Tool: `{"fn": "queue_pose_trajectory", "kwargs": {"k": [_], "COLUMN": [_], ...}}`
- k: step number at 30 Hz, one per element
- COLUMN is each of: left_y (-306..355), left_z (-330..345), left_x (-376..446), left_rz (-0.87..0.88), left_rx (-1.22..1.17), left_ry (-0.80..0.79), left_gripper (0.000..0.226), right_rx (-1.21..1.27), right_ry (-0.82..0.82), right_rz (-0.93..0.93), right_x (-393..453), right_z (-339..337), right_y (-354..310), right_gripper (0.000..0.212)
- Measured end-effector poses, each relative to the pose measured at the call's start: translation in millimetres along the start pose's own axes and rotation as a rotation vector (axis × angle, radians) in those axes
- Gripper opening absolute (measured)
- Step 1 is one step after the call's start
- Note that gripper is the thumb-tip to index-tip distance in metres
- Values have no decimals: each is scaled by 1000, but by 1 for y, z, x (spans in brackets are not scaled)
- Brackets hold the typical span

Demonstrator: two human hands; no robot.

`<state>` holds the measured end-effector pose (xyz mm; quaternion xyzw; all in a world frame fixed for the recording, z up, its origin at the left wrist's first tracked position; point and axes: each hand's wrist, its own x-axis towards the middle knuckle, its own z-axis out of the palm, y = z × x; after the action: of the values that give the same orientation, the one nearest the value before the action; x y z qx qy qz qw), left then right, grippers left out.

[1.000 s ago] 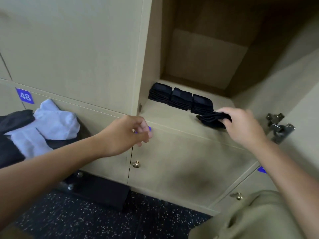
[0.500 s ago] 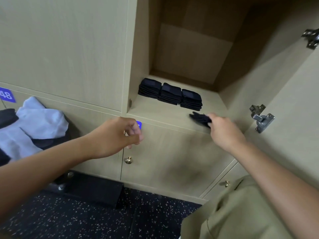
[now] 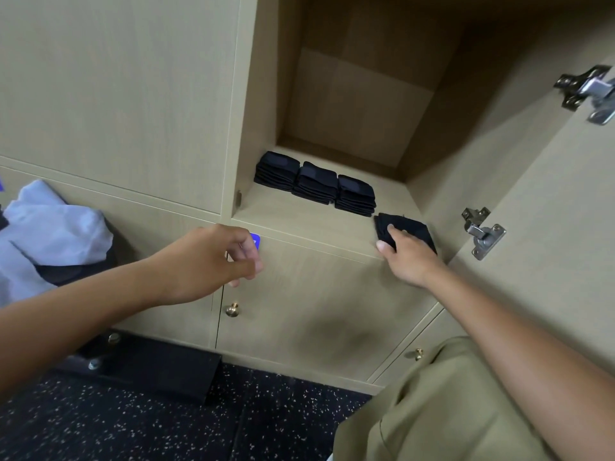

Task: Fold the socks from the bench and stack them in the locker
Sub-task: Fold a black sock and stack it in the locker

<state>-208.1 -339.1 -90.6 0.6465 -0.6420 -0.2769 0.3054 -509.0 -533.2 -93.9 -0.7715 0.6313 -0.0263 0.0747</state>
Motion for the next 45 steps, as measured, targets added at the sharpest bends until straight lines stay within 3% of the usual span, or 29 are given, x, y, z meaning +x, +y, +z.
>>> {"fn": "queue_pose_trajectory", "kwargs": {"k": [15, 34, 40, 45], "left_y": [-15, -34, -32, -30], "left_z": [1, 9, 7, -1], "left_x": [1, 10, 8, 5], "left_rz": [-14, -41, -29, -36], "left_rx": [57, 135, 149, 154], "left_ry": [-10, -17, -17, 16], "left_gripper": [9, 12, 14, 11], "right_rx": [-57, -42, 101, 85], "right_ry": [-52, -15, 160, 430], "right_rz": [120, 75, 7, -95], "right_x": [41, 92, 92, 81], "right_z": [6, 4, 9, 7], "right_y": [7, 4, 9, 2], "right_gripper": [89, 93, 93, 66]}}
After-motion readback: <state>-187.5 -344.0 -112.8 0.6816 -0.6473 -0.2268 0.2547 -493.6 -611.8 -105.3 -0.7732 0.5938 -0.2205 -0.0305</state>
